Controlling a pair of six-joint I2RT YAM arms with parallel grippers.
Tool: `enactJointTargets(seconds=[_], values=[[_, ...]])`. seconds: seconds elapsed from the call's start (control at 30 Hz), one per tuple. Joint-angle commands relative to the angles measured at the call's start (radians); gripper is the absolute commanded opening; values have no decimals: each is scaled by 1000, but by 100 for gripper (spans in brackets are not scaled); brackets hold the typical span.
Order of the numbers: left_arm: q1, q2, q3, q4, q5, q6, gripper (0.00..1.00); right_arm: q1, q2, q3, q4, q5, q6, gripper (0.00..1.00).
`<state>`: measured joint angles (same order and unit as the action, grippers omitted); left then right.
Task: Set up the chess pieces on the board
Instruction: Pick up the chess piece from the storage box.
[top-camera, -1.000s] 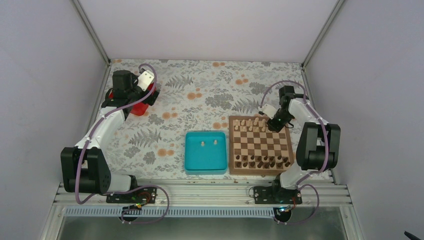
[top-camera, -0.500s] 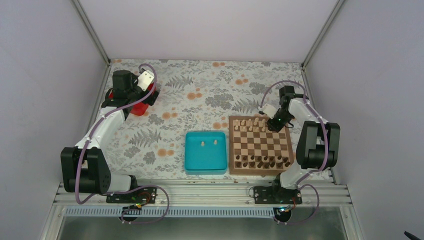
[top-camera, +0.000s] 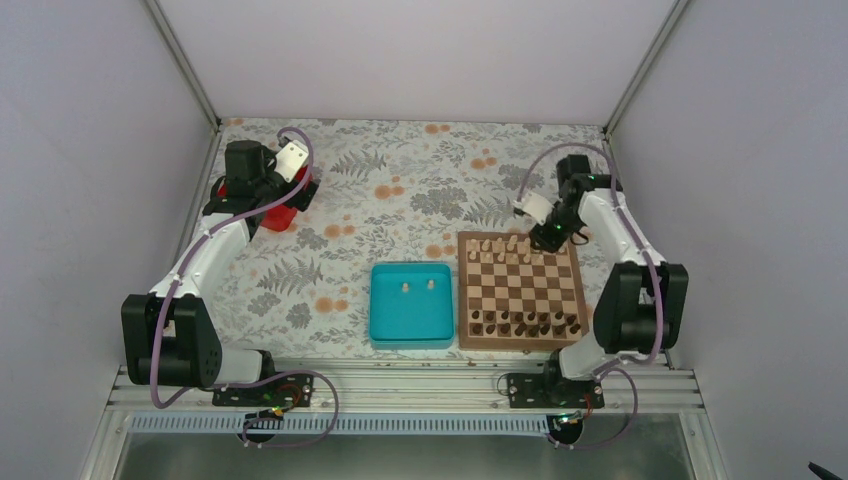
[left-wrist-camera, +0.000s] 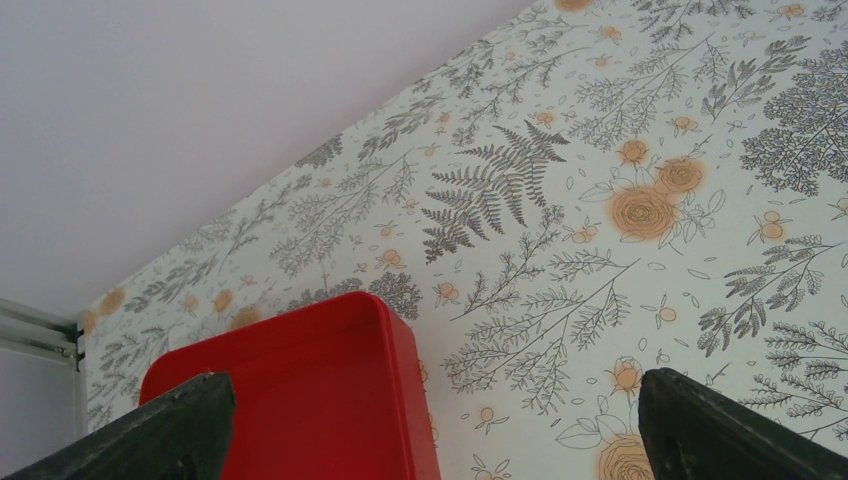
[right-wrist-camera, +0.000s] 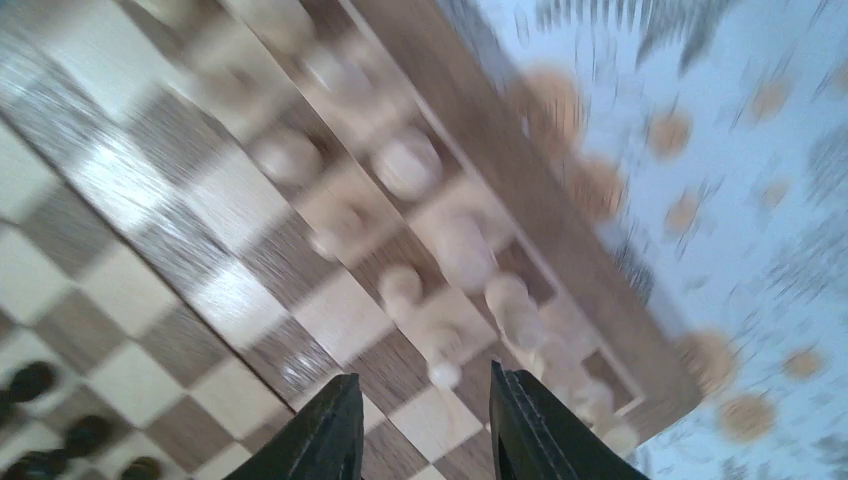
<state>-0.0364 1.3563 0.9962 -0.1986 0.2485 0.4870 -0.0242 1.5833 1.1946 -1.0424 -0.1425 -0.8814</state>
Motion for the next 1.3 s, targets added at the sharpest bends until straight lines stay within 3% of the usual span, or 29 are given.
enactJointTargets(seconds=[0.0,0.23,0.4,0.67,1.27], values=[[1,-15,7,3,29,7,100,198,-105,123,-127,-43,65,37],[1,-20,2,7,20,8,100,709,24,271,-126,9,201,42],[2,-20,6,8,19,9,100,911,178,326,-30,24,157,41],[1,-37,-4,16,15,7,100,953,354,351,26,70,104,43],[1,-35,-8,17,33,7,100,948,463,309,101,86,94,45]])
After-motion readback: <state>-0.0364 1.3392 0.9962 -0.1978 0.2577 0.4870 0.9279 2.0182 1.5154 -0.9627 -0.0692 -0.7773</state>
